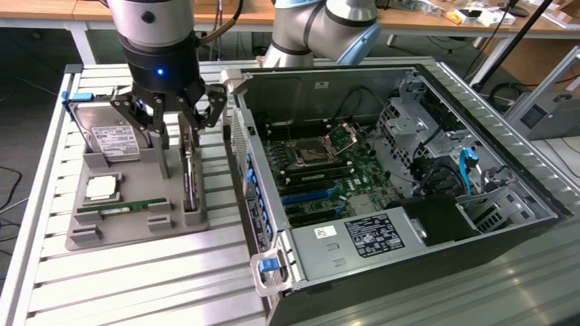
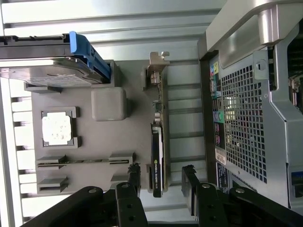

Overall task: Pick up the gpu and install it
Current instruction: 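Pick up the gpu and move the gpu toward the slot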

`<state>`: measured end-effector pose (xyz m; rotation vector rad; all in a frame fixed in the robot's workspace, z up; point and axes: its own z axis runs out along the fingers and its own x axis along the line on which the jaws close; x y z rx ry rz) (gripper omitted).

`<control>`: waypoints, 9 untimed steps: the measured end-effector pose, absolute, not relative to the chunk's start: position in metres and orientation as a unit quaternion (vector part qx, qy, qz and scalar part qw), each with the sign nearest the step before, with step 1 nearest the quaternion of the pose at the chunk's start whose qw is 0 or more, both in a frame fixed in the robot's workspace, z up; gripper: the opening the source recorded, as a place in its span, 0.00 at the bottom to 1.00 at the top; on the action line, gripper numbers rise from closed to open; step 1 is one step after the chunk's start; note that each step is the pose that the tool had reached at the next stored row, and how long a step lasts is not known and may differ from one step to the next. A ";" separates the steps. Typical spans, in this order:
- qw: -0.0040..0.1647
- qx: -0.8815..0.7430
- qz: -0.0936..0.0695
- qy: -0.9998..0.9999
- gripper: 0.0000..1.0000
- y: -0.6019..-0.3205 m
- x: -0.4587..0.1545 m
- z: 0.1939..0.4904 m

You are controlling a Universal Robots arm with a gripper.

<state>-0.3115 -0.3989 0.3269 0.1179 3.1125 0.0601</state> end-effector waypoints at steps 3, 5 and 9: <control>0.013 0.038 0.019 0.999 0.48 -0.399 -0.312 0.326; 0.013 0.038 0.019 0.999 0.48 -0.399 -0.312 0.326; 0.013 0.038 0.019 0.999 0.48 -0.399 -0.312 0.325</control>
